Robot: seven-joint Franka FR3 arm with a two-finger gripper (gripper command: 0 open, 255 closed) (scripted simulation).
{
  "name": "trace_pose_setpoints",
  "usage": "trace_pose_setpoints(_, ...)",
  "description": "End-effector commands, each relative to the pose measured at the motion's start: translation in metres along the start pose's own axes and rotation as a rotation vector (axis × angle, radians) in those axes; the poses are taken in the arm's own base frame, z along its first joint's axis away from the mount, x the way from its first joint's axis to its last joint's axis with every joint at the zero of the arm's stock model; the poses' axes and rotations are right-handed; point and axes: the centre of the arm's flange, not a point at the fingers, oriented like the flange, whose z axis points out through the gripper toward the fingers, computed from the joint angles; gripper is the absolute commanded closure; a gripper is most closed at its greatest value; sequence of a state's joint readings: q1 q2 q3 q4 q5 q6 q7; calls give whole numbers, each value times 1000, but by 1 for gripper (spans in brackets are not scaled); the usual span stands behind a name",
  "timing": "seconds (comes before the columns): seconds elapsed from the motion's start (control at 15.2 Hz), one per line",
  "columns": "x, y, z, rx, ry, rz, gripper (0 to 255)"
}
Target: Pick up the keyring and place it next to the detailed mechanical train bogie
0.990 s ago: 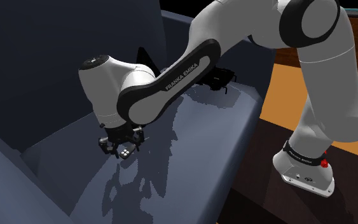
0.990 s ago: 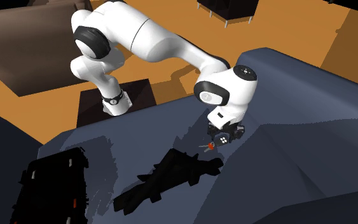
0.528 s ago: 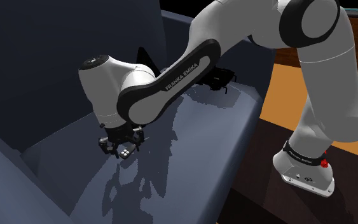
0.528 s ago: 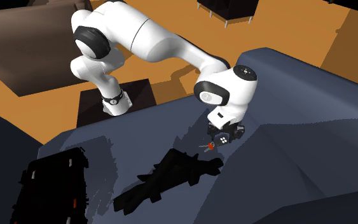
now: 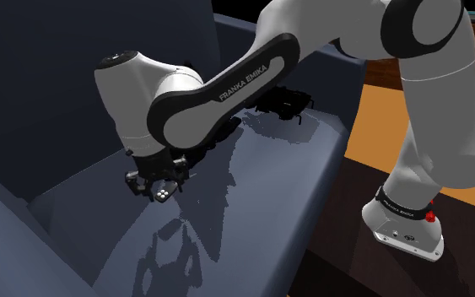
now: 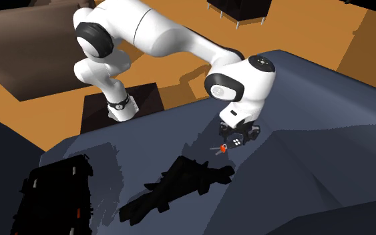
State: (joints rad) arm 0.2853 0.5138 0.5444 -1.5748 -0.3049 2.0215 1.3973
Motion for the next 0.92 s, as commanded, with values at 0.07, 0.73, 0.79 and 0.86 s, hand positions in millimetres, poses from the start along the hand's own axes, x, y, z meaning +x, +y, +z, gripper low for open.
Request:
trace_pose_setpoints(0.07,1,-1,-15,0,0,0,255)
trace_pose_setpoints(0.73,2,-1,-68,0,0,0,255)
trace_pose_setpoints(0.79,2,-1,-73,0,0,0,255)
trace_pose_setpoints(0.86,2,-1,-79,0,0,0,255)
